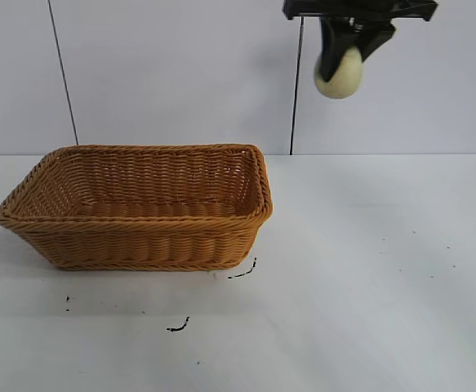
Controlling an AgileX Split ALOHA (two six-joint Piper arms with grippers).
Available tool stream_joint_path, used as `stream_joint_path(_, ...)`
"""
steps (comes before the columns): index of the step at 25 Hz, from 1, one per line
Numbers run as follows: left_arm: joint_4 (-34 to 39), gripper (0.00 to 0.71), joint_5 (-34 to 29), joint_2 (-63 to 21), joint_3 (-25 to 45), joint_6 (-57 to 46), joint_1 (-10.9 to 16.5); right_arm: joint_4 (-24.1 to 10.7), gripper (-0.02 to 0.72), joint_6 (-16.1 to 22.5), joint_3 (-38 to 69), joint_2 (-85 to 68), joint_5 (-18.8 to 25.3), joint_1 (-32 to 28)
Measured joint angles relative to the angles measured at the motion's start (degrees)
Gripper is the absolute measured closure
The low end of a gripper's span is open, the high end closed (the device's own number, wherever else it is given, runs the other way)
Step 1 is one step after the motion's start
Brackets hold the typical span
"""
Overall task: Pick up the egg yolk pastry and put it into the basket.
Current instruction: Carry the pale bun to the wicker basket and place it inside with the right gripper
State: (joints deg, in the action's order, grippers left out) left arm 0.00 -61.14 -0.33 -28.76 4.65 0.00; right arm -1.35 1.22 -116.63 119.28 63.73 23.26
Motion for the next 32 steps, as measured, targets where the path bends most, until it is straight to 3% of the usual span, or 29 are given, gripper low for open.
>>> stream_joint_path(7,0.00,0.014,0.00,0.00,0.00,0.00,0.00,0.11,0.521,0.28,-0.31,2.91,-11.15,11.96)
stream_joint_path(13,0.00,0.014,0.00,0.00,0.00,0.00,0.00,0.71,0.521,3.54,-0.31,11.07,-19.46,15.72)
stream_joint_path(23,0.00,0.014,0.00,0.00,0.00,0.00,0.00,0.70,0.513,4.72,-0.13,20.75,-23.41,15.67)
stream_joint_path(25,0.00,0.014,0.00,0.00,0.00,0.00,0.00,0.70,0.449,4.72,-0.13,20.69,-23.86,15.67)
stream_joint_path(30,0.00,0.014,0.00,0.00,0.00,0.00,0.00,0.70,0.108,4.72,-0.13,20.06,-22.32,15.67)
stream_joint_path(32,0.00,0.014,0.00,0.00,0.00,0.00,0.00,0.70,0.060,4.72,-0.62,19.25,-20.05,15.67)
